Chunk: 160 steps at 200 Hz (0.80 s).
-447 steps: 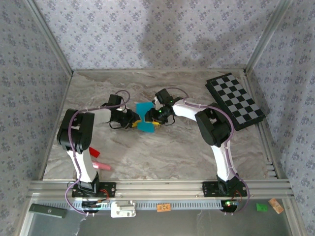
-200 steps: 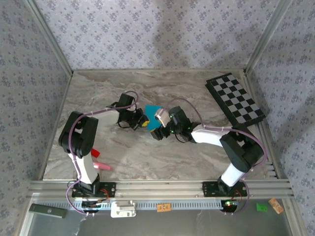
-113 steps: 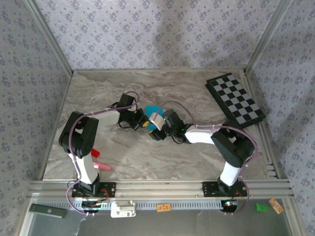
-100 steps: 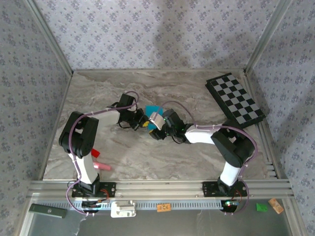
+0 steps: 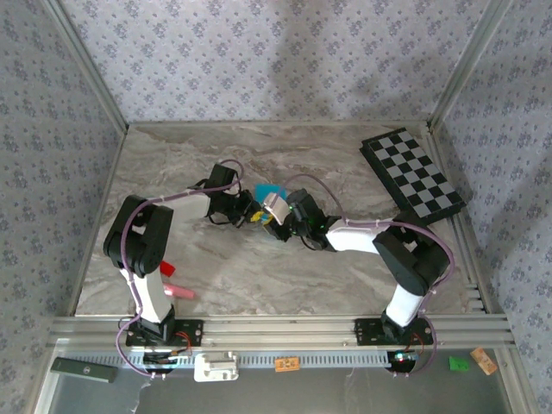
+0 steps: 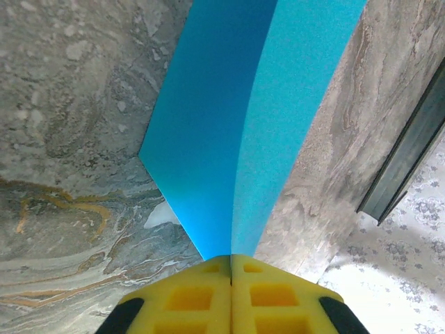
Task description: Fold a paper plane with a square sheet of paper (pick it up from the middle)
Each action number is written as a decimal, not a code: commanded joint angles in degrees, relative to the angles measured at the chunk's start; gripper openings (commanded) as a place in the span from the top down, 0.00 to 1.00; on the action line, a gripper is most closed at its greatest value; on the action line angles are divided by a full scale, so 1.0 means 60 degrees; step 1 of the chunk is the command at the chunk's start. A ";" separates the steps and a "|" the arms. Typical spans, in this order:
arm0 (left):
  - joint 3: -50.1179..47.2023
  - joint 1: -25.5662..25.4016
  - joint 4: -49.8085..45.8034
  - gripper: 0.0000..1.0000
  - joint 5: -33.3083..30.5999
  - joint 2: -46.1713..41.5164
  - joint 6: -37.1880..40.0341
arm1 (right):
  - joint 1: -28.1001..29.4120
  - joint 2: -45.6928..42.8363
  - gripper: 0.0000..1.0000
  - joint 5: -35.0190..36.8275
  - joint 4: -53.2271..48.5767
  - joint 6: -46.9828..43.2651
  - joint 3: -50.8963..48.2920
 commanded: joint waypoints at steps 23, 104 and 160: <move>-0.0105 0.0254 -0.0959 0.72 -0.1322 -0.0438 0.0580 | -0.0152 -0.0109 0.94 -0.1319 -0.0325 0.0316 0.0058; -0.0160 0.0703 -0.0340 0.59 -0.1642 -0.1481 0.1503 | -0.0142 0.0360 1.00 -0.3683 -0.0452 0.1863 0.0064; 0.1356 0.0253 -0.1866 0.77 -0.1702 0.0311 0.2316 | -0.0145 0.0700 1.00 -0.4228 -0.0269 0.2598 0.0126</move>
